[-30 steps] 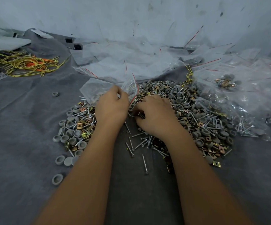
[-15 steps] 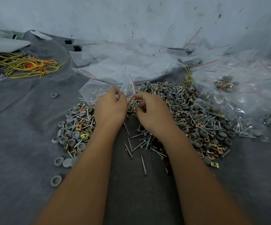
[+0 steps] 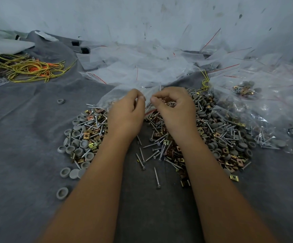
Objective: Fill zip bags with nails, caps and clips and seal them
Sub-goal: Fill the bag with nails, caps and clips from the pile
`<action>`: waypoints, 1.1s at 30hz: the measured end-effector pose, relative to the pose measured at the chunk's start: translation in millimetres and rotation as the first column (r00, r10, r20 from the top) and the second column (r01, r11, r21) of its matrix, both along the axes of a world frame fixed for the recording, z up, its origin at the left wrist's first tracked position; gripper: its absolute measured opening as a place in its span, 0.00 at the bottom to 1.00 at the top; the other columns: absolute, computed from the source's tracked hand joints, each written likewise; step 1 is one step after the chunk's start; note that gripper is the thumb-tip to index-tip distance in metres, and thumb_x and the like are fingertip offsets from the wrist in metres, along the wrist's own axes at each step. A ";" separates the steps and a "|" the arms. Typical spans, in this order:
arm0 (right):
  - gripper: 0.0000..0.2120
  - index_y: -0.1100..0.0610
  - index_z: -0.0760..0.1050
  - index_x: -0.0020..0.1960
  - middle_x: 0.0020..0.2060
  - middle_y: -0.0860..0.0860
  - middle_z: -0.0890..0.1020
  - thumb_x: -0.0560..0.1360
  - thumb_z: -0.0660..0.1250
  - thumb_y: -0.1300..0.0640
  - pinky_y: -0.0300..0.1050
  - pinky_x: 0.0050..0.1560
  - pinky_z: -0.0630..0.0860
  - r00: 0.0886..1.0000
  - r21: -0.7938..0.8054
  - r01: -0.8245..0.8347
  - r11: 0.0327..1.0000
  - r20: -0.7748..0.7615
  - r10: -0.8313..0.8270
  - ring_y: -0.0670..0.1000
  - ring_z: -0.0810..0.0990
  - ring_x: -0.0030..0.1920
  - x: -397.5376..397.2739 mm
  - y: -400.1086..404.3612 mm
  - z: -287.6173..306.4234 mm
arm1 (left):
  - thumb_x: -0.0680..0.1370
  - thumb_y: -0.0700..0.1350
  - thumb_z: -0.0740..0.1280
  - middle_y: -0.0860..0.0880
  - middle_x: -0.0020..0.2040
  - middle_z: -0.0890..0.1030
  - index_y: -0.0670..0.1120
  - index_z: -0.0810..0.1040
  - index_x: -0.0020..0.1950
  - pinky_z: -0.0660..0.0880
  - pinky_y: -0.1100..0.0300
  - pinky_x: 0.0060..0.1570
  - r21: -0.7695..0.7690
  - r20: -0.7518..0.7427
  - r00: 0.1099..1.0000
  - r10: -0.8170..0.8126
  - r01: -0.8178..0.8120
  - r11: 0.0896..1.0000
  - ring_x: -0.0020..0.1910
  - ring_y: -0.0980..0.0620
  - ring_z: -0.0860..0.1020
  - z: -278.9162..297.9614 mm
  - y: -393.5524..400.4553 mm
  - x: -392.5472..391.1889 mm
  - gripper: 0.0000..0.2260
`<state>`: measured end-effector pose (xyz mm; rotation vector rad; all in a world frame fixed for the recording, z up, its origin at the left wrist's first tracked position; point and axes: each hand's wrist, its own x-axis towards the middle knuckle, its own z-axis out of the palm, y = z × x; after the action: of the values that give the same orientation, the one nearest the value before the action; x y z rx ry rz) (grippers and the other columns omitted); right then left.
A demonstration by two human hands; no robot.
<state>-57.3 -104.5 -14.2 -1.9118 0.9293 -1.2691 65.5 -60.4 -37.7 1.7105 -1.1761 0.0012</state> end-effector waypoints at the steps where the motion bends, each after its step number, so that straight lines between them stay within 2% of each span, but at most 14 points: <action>1: 0.06 0.45 0.81 0.42 0.53 0.49 0.77 0.72 0.74 0.57 0.36 0.57 0.68 0.999 0.022 -0.005 1.000 -0.050 0.006 0.45 0.75 0.56 0.6 -0.6 -1.9 | 0.76 0.54 0.56 0.54 0.27 0.72 0.53 0.74 0.44 0.59 0.57 0.29 -0.026 -0.037 0.999 -0.013 0.012 1.000 0.28 0.58 0.70 0.0 0.0 -0.4 0.10; 3: 0.05 0.48 0.84 0.49 0.55 0.50 0.77 0.74 0.72 0.56 0.40 0.59 0.71 0.991 0.043 -0.016 0.999 -0.135 0.021 0.46 0.76 0.57 1.8 -1.5 -4.8 | 0.76 0.53 0.58 0.56 0.26 0.74 0.54 0.75 0.42 0.62 0.58 0.29 -0.082 -0.148 0.987 -0.060 0.048 0.996 0.26 0.58 0.69 -0.2 -0.5 -0.9 0.08; 4: 0.08 0.50 0.83 0.54 0.55 0.50 0.79 0.75 0.71 0.55 0.43 0.59 0.73 0.987 0.038 -0.021 0.999 -0.157 0.027 0.47 0.77 0.56 1.8 -1.8 -5.8 | 0.75 0.52 0.59 0.57 0.26 0.74 0.54 0.75 0.41 0.64 0.58 0.30 -0.110 -0.220 0.971 -0.096 0.073 0.991 0.25 0.59 0.68 0.0 -0.6 -1.3 0.07; 6: 0.14 0.48 0.79 0.63 0.56 0.48 0.81 0.78 0.67 0.56 0.49 0.59 0.76 0.992 0.061 -0.036 0.997 -0.119 0.043 0.48 0.80 0.54 1.1 -1.3 -5.1 | 0.76 0.49 0.62 0.55 0.24 0.73 0.52 0.74 0.39 0.66 0.59 0.29 -0.155 -0.361 0.920 -0.152 0.102 0.983 0.24 0.55 0.69 1.7 -1.2 -1.3 0.06; 9: 0.18 0.41 0.73 0.68 0.57 0.47 0.81 0.80 0.62 0.56 0.52 0.57 0.78 0.999 0.118 -0.050 0.992 -0.005 0.051 0.51 0.82 0.51 0.9 0.0 -3.1 | 0.77 0.43 0.64 0.53 0.23 0.73 0.50 0.74 0.37 0.67 0.63 0.27 -0.144 -0.490 0.865 -0.107 0.041 0.989 0.22 0.56 0.70 4.0 -4.0 2.3 0.09; 11: 0.18 0.38 0.72 0.66 0.51 0.45 0.81 0.80 0.61 0.55 0.51 0.48 0.79 1.000 0.137 -0.010 0.991 -0.010 0.011 0.52 0.82 0.44 -0.4 -0.1 -2.7 | 0.77 0.43 0.64 0.54 0.24 0.73 0.50 0.72 0.36 0.69 0.60 0.30 -0.120 -0.509 0.860 -0.043 -0.022 0.993 0.22 0.58 0.70 3.6 -5.2 4.0 0.09; 14: 0.09 0.46 0.77 0.51 0.42 0.44 0.79 0.76 0.61 0.57 0.50 0.38 0.75 0.974 0.085 0.068 0.994 -0.221 -0.048 0.48 0.77 0.35 -4.4 -2.6 -2.3 | 0.77 0.45 0.63 0.54 0.23 0.72 0.50 0.71 0.36 0.71 0.55 0.31 -0.107 -0.482 0.876 -0.023 -0.033 0.994 0.21 0.58 0.69 0.7 -6.6 3.8 0.09; 16: 0.08 0.49 0.81 0.47 0.41 0.45 0.81 0.74 0.63 0.54 0.51 0.44 0.76 0.878 -0.005 0.045 0.999 -0.477 -0.042 0.49 0.77 0.39 -6.5 -3.7 -2.8 | 0.76 0.47 0.63 0.57 0.22 0.72 0.51 0.70 0.36 0.71 0.54 0.32 -0.091 -0.441 0.897 -0.022 -0.021 0.996 0.23 0.57 0.69 -0.3 -6.7 3.0 0.09; 18: 0.12 0.49 0.81 0.52 0.49 0.49 0.79 0.72 0.65 0.46 0.52 0.56 0.72 0.671 -0.146 -0.011 0.989 -0.735 -0.101 0.54 0.74 0.53 -5.5 -1.7 -4.4 | 0.73 0.50 0.62 0.56 0.22 0.72 0.51 0.70 0.36 0.71 0.52 0.32 -0.085 -0.423 0.906 -0.019 -0.019 0.996 0.25 0.53 0.68 0.2 -6.6 2.8 0.07; 19: 0.15 0.49 0.79 0.54 0.53 0.49 0.76 0.71 0.66 0.44 0.53 0.59 0.68 0.592 -0.184 -0.034 0.982 -0.796 -0.129 0.55 0.71 0.58 -4.6 -1.1 -5.3 | 0.72 0.51 0.61 0.54 0.23 0.72 0.51 0.70 0.35 0.70 0.52 0.32 -0.086 -0.426 0.905 -0.020 -0.018 0.996 0.26 0.52 0.68 0.8 -6.4 2.5 0.07; 20: 0.16 0.48 0.78 0.55 0.54 0.50 0.75 0.71 0.67 0.43 0.53 0.60 0.65 0.564 -0.197 -0.043 0.979 -0.814 -0.139 0.55 0.69 0.60 -3.8 -0.7 -5.6 | 0.71 0.52 0.60 0.53 0.24 0.72 0.51 0.70 0.35 0.70 0.52 0.33 -0.088 -0.433 0.901 -0.023 -0.016 0.996 0.27 0.51 0.69 1.3 -6.3 2.2 0.07; 25: 0.05 0.47 0.81 0.48 0.51 0.50 0.75 0.72 0.70 0.49 0.52 0.58 0.66 0.627 -0.216 -0.046 0.975 -0.766 -0.140 0.56 0.71 0.59 -2.7 -0.5 -5.4 | 0.70 0.51 0.60 0.50 0.27 0.73 0.50 0.70 0.35 0.74 0.45 0.37 -0.090 -0.432 0.901 -0.026 -0.014 0.996 0.30 0.49 0.71 3.2 -4.4 1.1 0.07; 30: 0.07 0.50 0.81 0.48 0.51 0.51 0.74 0.72 0.69 0.52 0.49 0.55 0.65 0.612 -0.262 -0.041 0.964 -0.770 -0.183 0.56 0.71 0.58 -1.2 -0.6 -7.8 | 0.70 0.51 0.60 0.48 0.28 0.73 0.49 0.71 0.35 0.74 0.44 0.37 -0.081 -0.430 0.902 -0.037 0.002 0.997 0.31 0.49 0.71 3.2 -4.4 0.5 0.08; 33: 0.05 0.50 0.82 0.48 0.47 0.50 0.74 0.73 0.70 0.53 0.49 0.54 0.67 0.681 -0.286 -0.028 0.958 -0.707 -0.192 0.55 0.71 0.55 -0.7 -1.9 -6.9 | 0.70 0.52 0.60 0.50 0.28 0.72 0.50 0.71 0.34 0.74 0.43 0.37 -0.079 -0.434 0.900 -0.043 0.009 0.997 0.31 0.49 0.70 2.1 -4.8 1.2 0.08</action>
<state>-58.0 -106.4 -21.2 -2.7173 1.2843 -0.6560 66.7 -65.2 -35.6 1.5249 -0.8502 -0.3353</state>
